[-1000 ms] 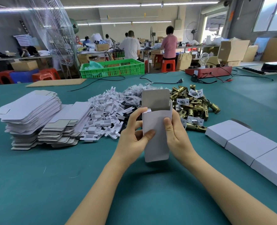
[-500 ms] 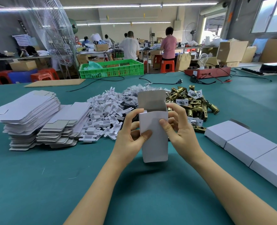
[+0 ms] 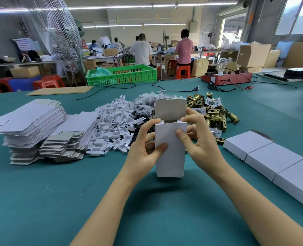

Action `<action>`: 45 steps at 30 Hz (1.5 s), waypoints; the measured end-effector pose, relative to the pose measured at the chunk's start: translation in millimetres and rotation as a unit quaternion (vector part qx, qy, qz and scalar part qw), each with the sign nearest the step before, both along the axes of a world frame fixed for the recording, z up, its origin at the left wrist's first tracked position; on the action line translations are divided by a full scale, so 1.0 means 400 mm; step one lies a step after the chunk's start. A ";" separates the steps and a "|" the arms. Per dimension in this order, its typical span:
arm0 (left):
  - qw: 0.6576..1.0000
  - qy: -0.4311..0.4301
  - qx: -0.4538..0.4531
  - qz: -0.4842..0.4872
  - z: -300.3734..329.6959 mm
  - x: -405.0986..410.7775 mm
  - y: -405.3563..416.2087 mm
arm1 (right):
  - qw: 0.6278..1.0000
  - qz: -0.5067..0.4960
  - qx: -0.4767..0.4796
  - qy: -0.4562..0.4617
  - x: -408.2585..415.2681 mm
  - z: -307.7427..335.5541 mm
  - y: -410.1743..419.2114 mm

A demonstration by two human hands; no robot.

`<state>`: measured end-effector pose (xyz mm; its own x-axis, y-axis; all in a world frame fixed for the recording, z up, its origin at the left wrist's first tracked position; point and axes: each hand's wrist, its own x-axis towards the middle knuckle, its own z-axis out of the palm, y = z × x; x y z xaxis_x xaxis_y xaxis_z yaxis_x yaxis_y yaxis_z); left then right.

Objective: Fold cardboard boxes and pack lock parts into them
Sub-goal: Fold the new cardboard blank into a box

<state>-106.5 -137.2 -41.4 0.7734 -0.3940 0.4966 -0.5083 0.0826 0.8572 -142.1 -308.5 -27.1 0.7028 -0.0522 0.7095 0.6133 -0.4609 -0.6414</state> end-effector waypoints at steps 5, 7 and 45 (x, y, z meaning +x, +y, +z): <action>1.000 0.010 -0.013 -0.005 0.000 -0.001 -0.002 | 0.999 -0.024 -0.025 -0.034 0.002 0.006 -0.003; 1.000 0.015 -0.016 -0.009 0.000 -0.001 0.000 | 0.999 -0.027 -0.024 -0.030 0.002 0.007 -0.005; 0.989 -0.023 -0.101 0.104 0.026 -0.028 -0.037 | 0.997 -0.002 0.050 0.062 -0.032 0.050 0.027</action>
<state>-117.8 -152.1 -30.9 0.8025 -0.1186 0.5847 -0.5696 0.1392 0.8101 -154.7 -297.6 -7.0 0.7850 -0.1205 0.6077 0.5242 -0.3937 -0.7552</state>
